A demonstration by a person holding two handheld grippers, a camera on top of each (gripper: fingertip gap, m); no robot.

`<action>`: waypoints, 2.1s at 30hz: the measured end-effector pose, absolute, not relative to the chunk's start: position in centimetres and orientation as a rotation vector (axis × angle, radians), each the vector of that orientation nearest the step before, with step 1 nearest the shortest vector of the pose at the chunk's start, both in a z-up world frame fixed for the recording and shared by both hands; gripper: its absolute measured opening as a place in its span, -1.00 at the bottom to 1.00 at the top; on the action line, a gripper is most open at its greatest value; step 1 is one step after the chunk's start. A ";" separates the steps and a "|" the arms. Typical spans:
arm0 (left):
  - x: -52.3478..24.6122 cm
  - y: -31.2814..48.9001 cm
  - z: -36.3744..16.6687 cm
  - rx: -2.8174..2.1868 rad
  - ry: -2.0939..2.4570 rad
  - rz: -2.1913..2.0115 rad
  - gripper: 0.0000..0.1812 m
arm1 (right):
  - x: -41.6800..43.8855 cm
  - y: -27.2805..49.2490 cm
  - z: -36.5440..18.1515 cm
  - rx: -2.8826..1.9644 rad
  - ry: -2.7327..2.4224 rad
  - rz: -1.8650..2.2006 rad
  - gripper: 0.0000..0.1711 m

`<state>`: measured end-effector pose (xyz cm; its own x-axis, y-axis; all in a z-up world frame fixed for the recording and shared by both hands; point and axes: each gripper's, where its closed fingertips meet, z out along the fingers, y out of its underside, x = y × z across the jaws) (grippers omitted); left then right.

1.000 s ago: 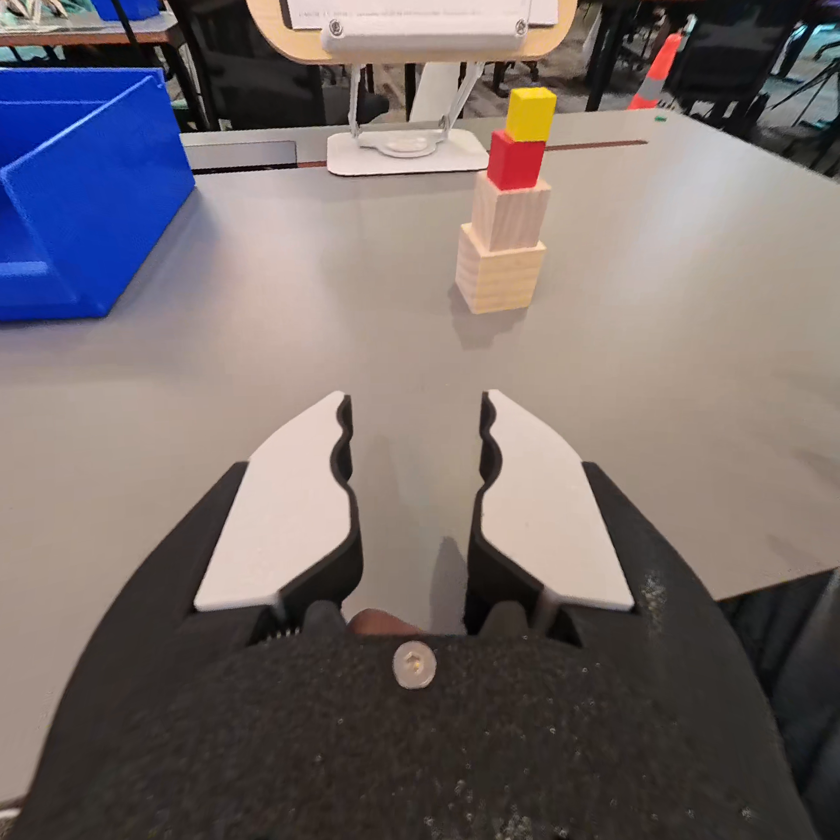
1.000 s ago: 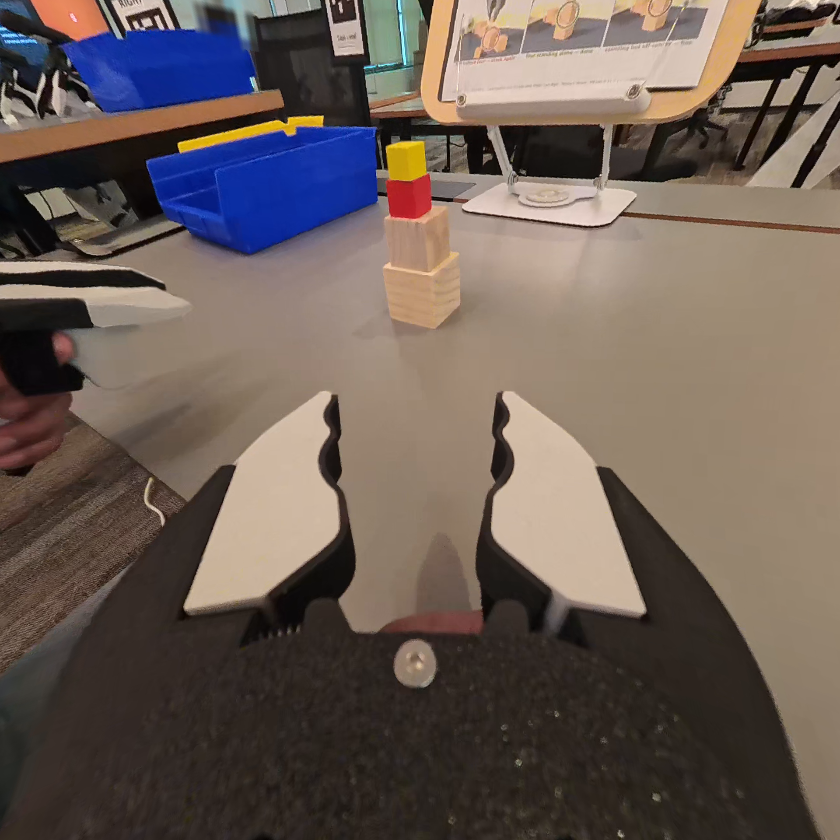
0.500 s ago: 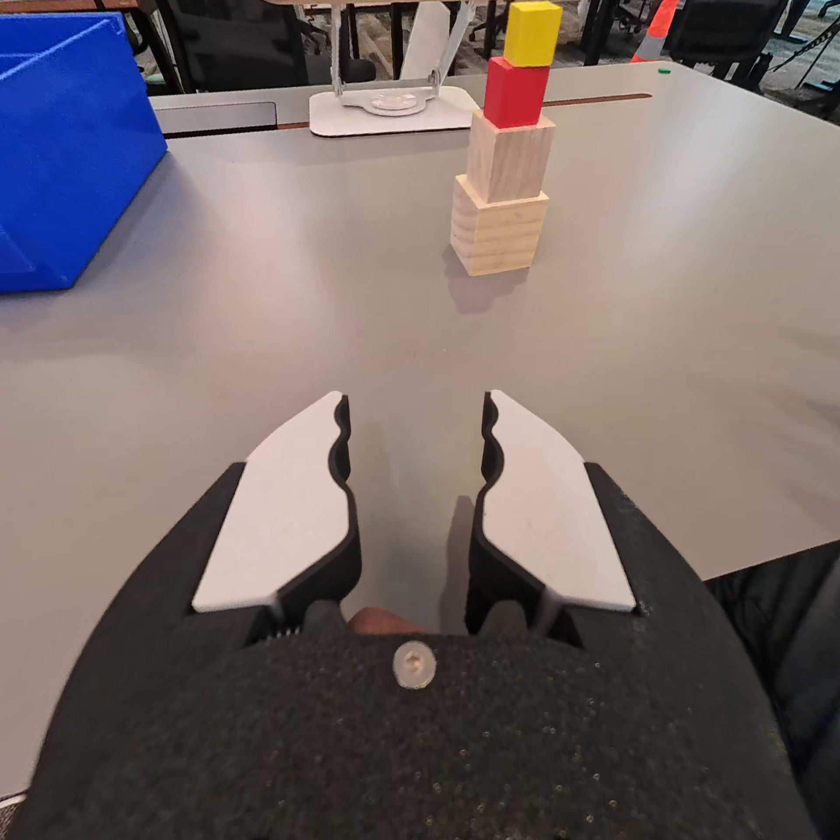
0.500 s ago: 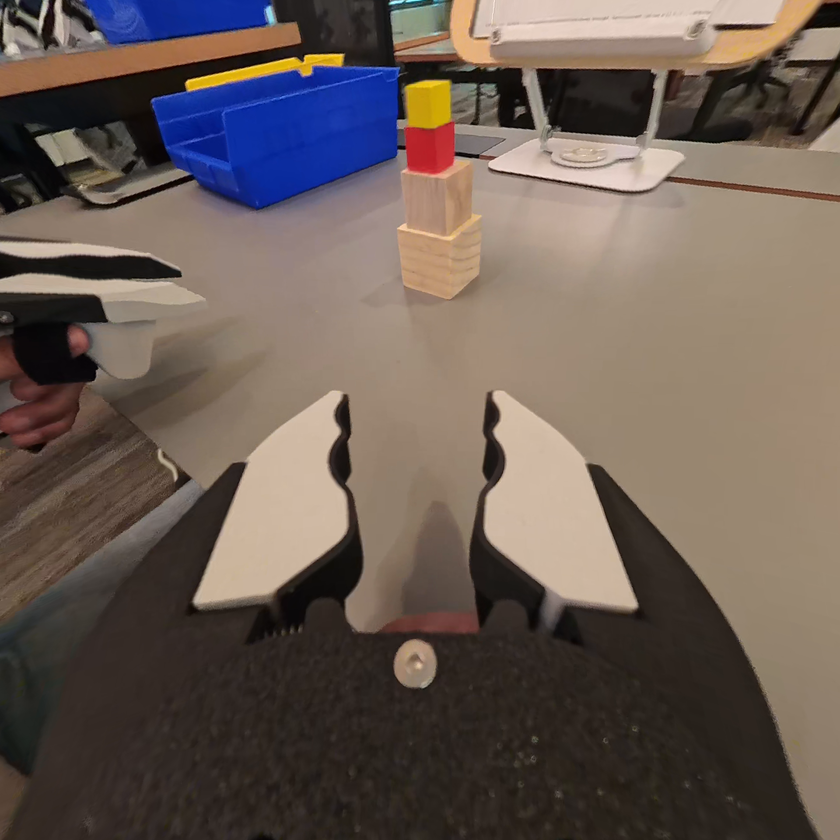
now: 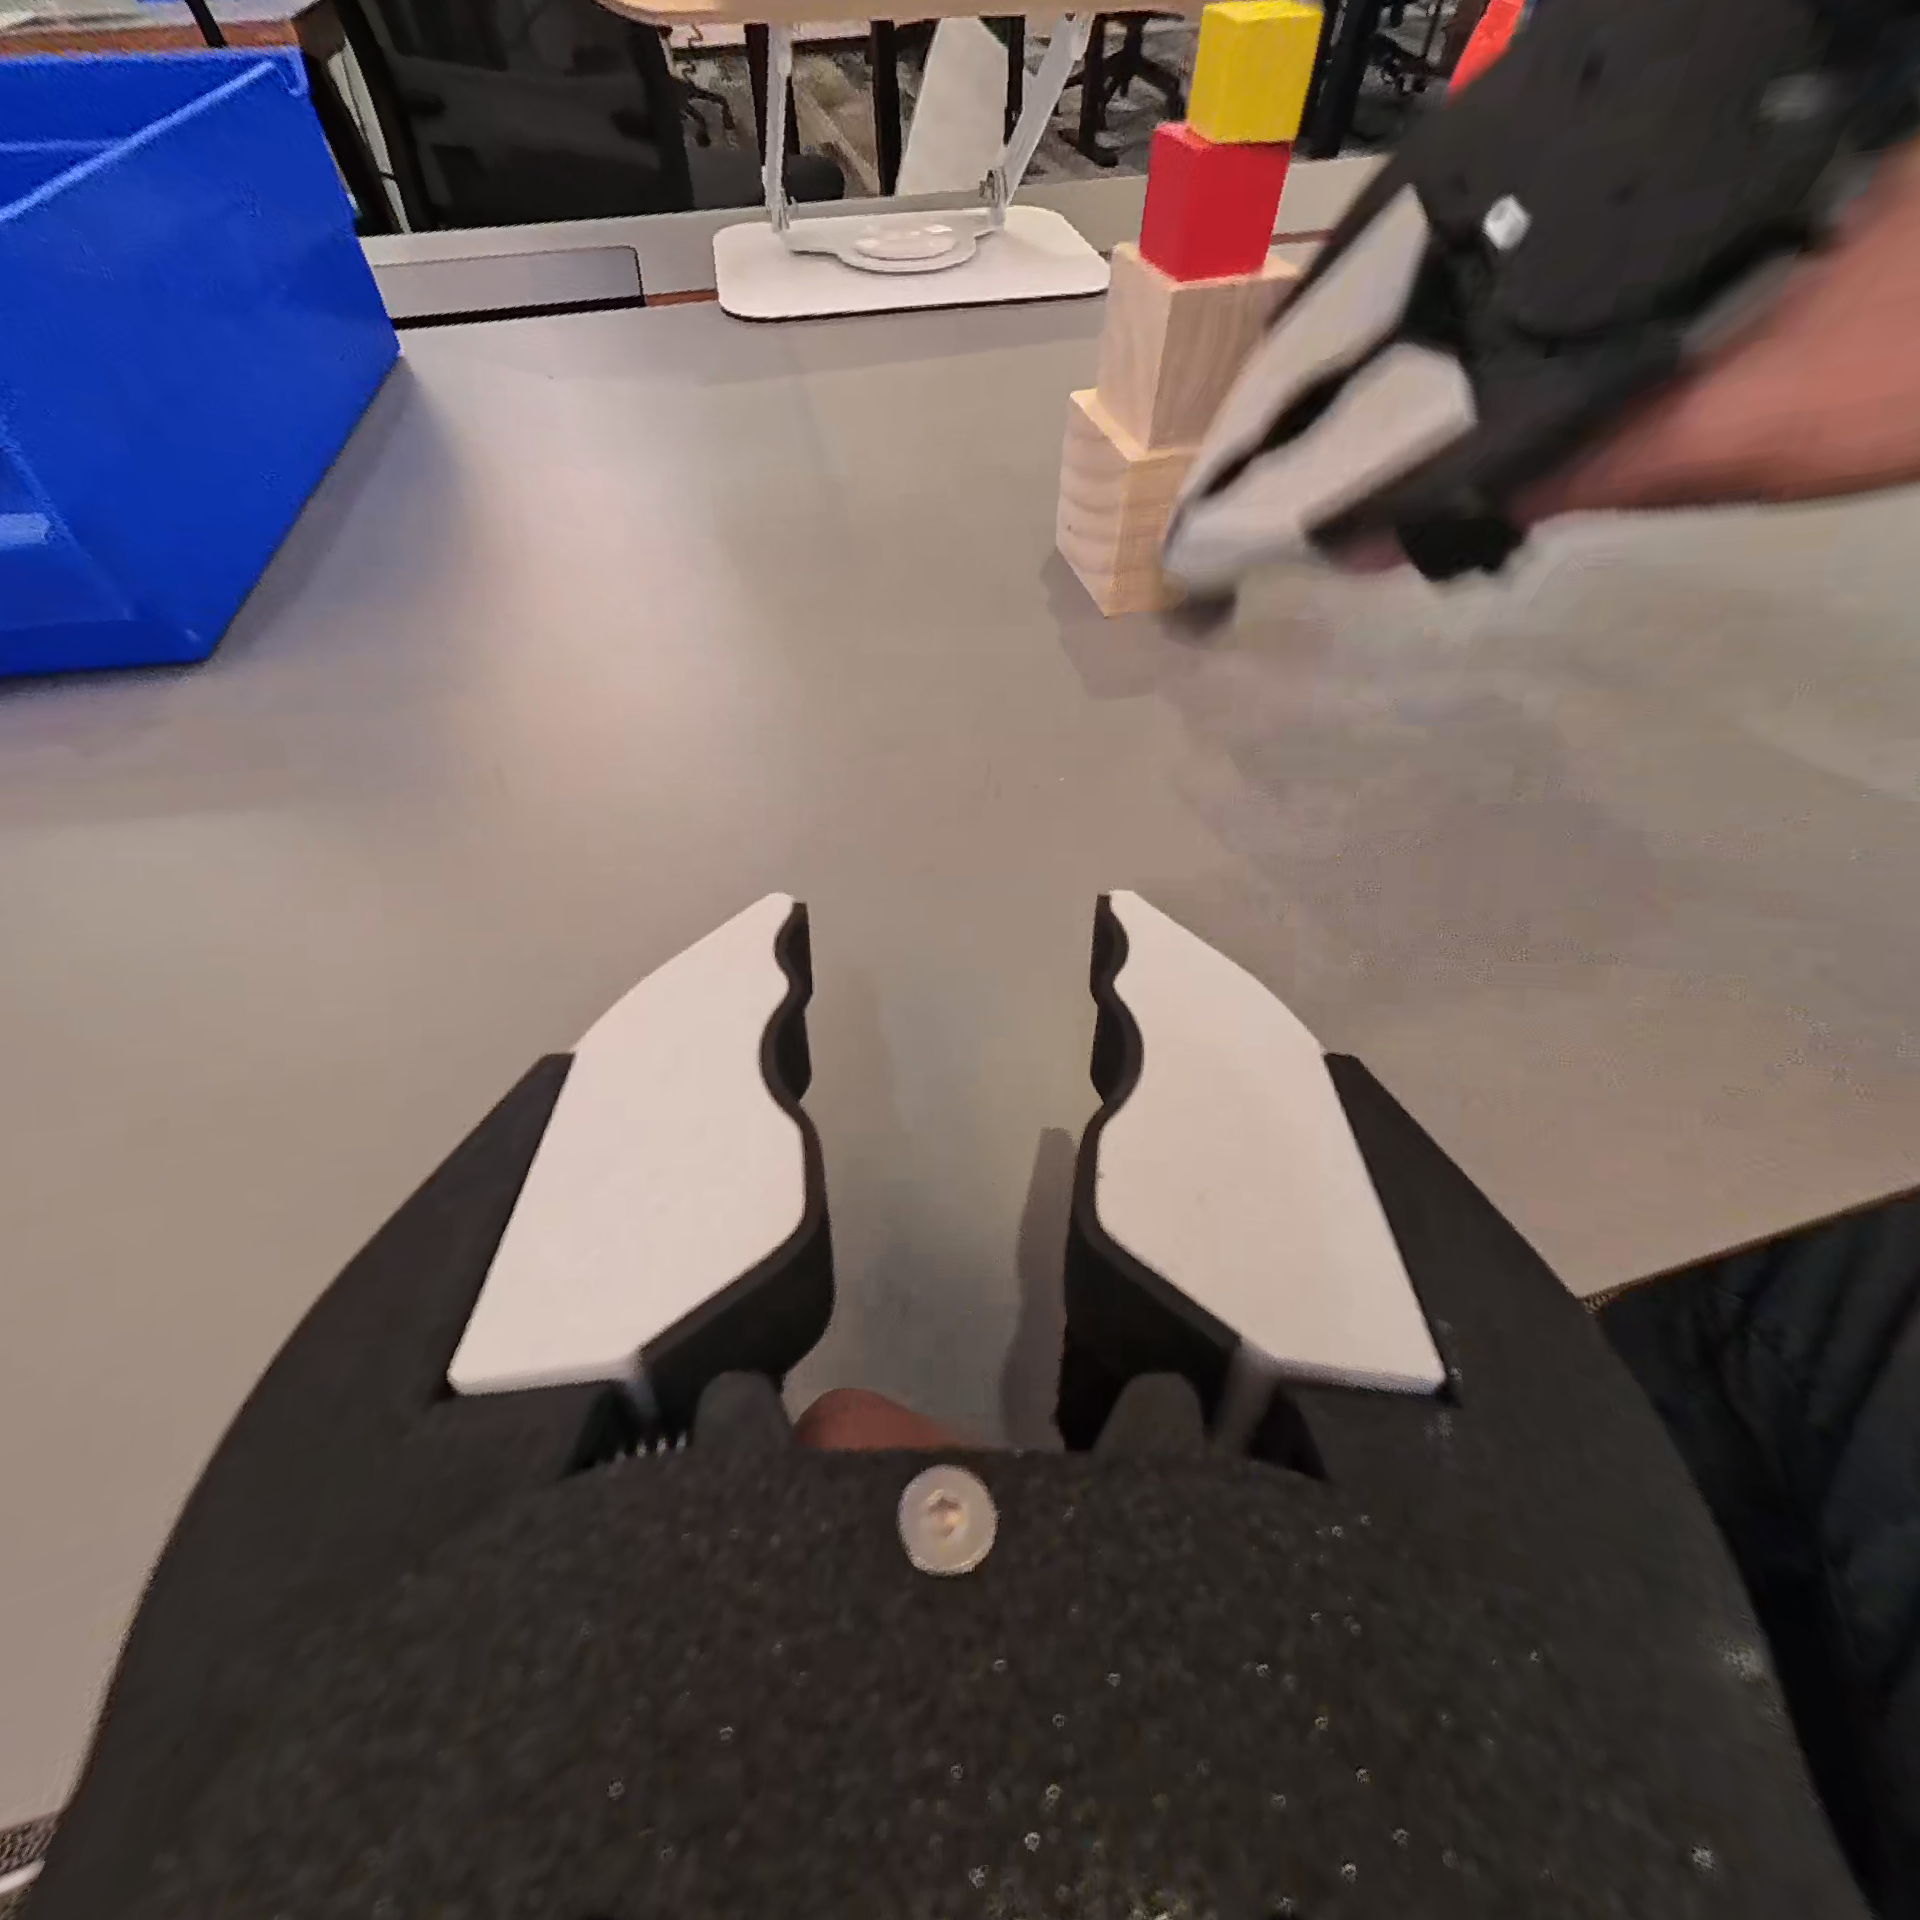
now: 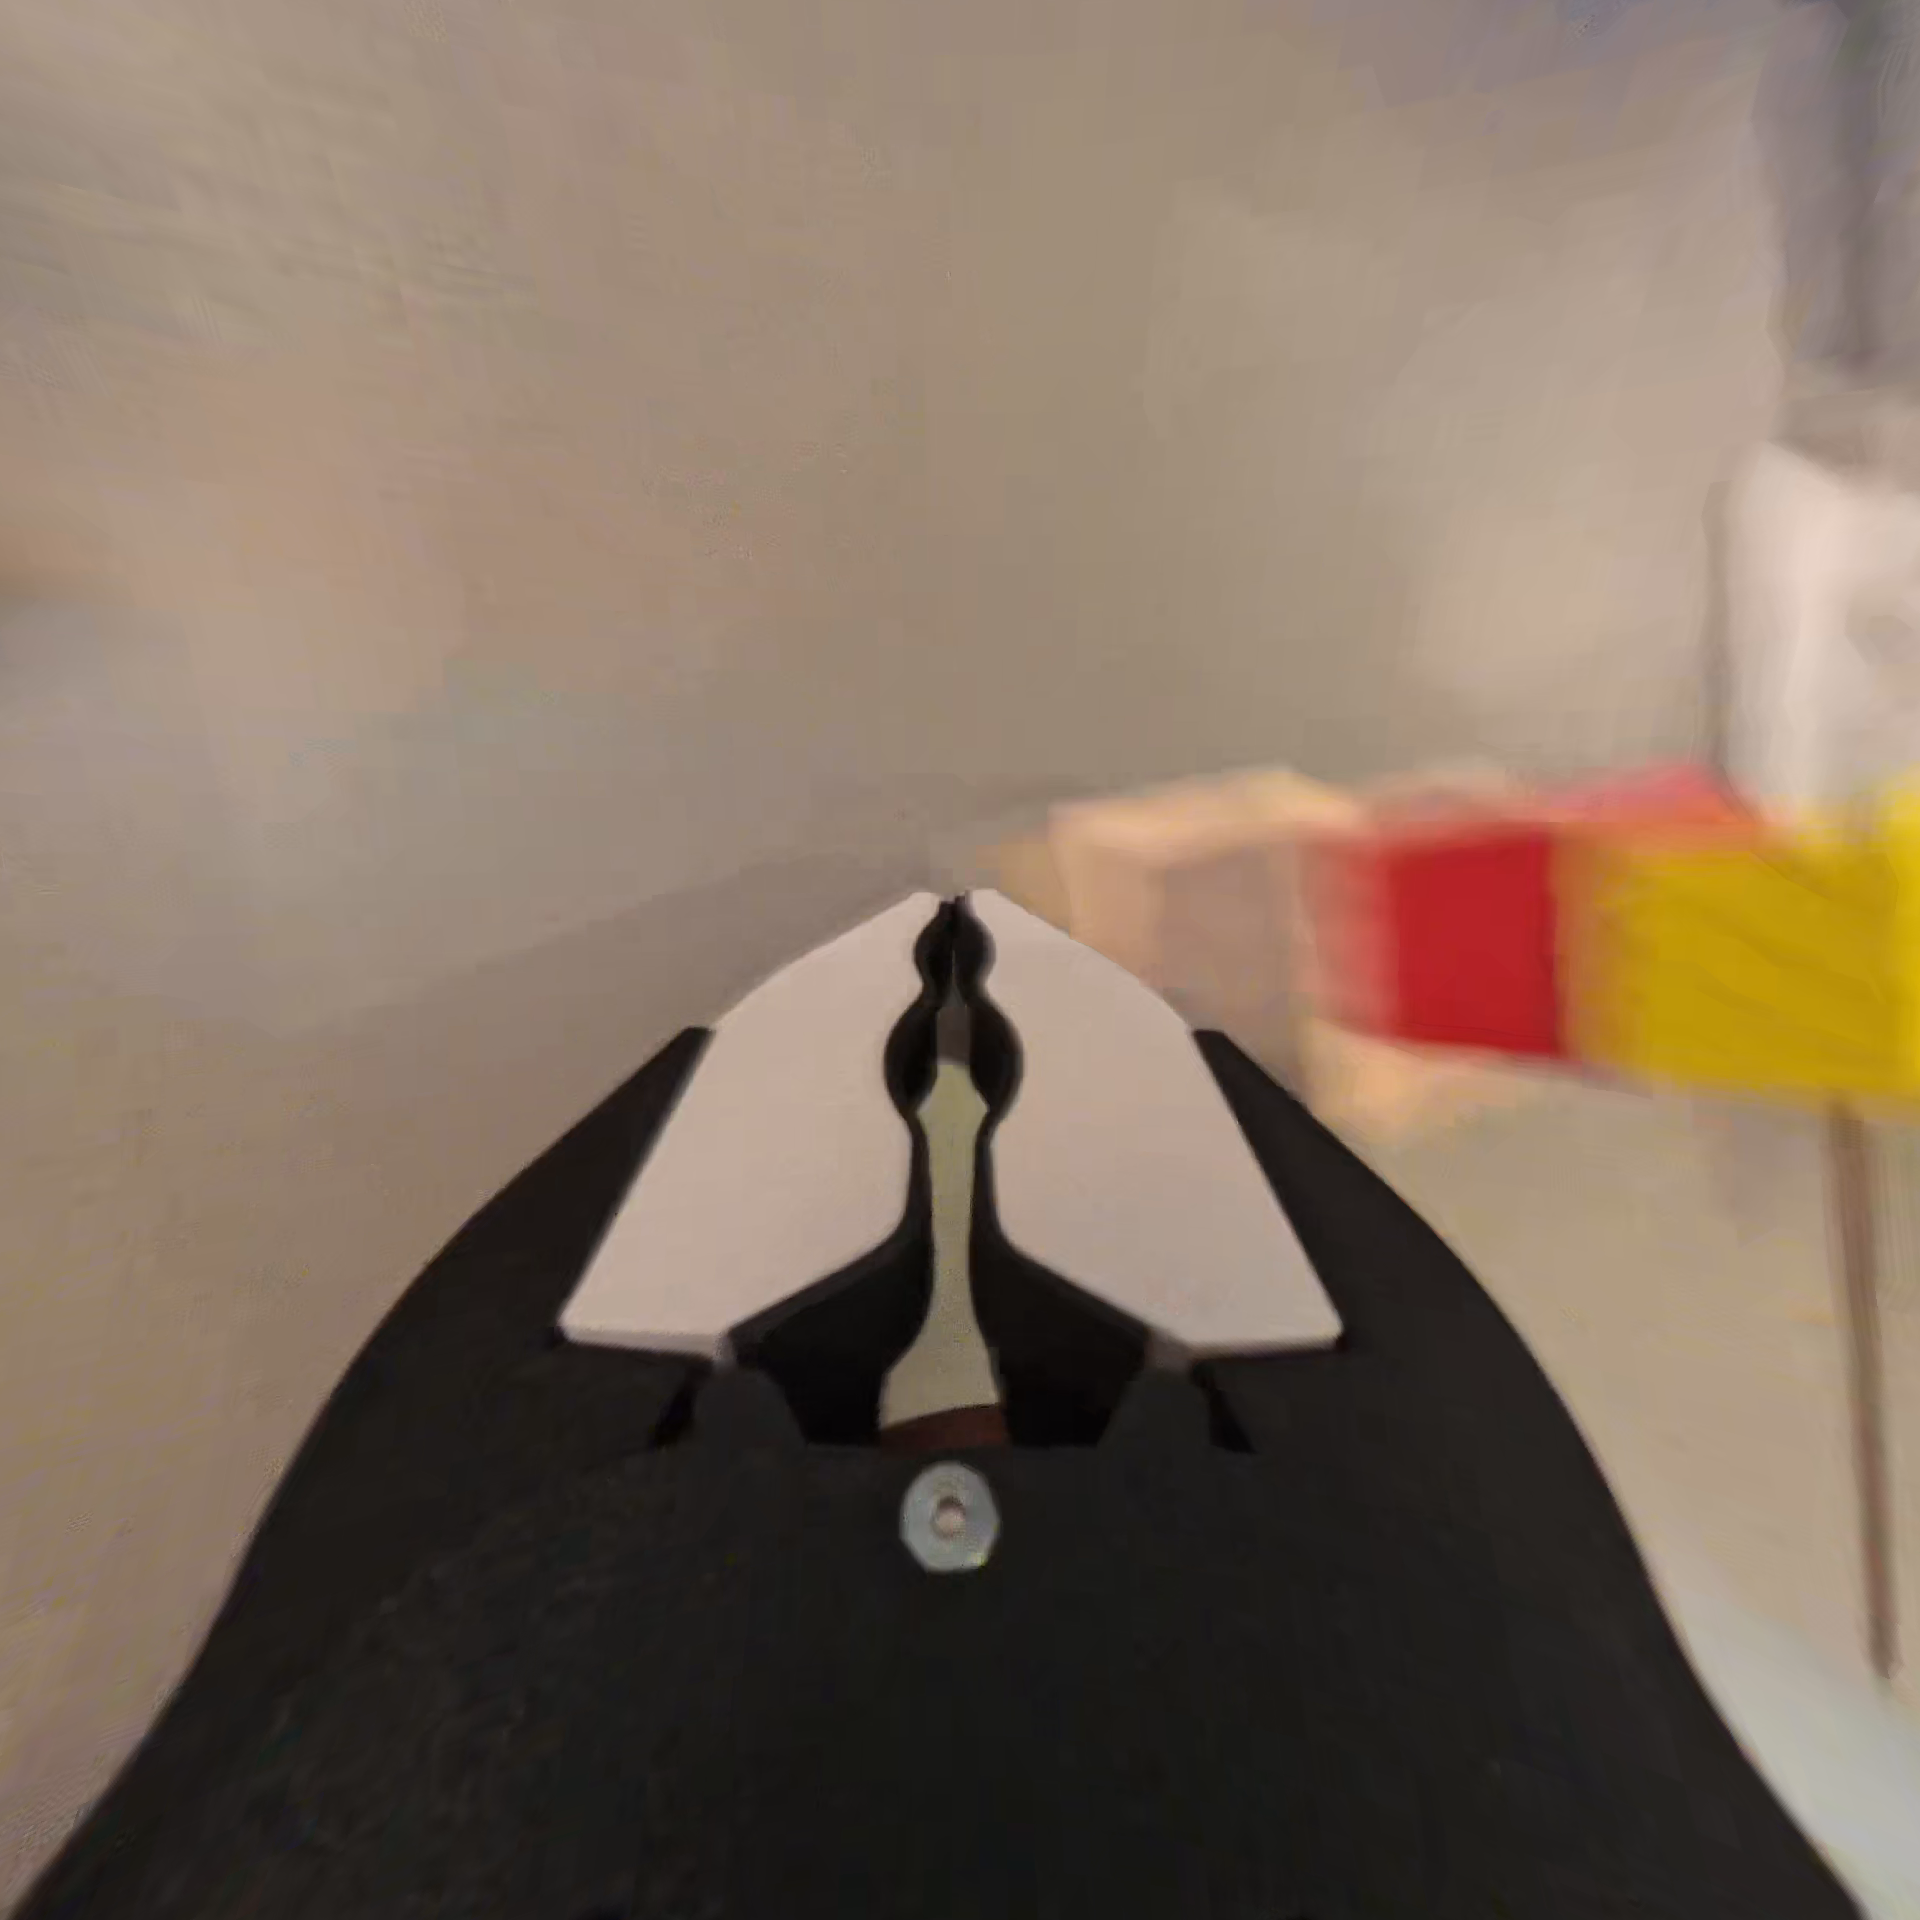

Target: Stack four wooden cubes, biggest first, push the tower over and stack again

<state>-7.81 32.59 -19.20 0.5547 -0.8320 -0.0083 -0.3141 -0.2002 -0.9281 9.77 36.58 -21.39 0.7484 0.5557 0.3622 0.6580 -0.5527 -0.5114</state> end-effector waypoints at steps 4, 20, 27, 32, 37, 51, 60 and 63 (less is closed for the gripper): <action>-8.0 32.5 -19.6 -1.801 0.948 -0.660 -0.43 | 7.6 34.3 -19.3 -2.170 -0.966 -0.049 -1.00; -7.9 32.0 -20.2 -1.778 0.979 -0.557 -0.40 | 8.8 19.4 -18.3 -2.029 -0.019 -0.056 -0.44; -8.4 31.6 -18.5 -1.714 0.888 -0.579 -0.41 | 10.1 17.6 -16.8 -1.960 0.117 -0.166 -0.18; -8.2 31.2 -18.5 -1.702 0.895 -0.576 -0.41 | 11.6 16.8 -17.2 -1.968 0.203 -0.196 -0.18; -8.2 31.1 -18.3 -1.703 0.887 -0.579 -0.41 | 11.8 16.7 -17.1 -1.962 0.209 -0.201 -0.19; -8.2 31.4 -18.7 -1.725 0.900 -0.568 -0.38 | 11.6 16.8 -17.5 -1.977 0.197 -0.189 -0.20; 2.8 35.2 -14.3 -1.711 1.258 -0.617 -0.17 | 12.6 16.5 -16.8 -1.964 0.210 -0.171 -0.20; 10.4 37.6 -15.3 -1.710 1.540 -0.591 -0.13 | 13.0 16.6 -16.6 -1.962 0.210 -0.157 -0.20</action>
<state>10.42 37.64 -15.31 0.1705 -0.9752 -0.1411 -0.6305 0.0020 -0.7762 13.04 16.59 -16.65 0.9755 -0.2195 0.0123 -0.0742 -0.3816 -0.9214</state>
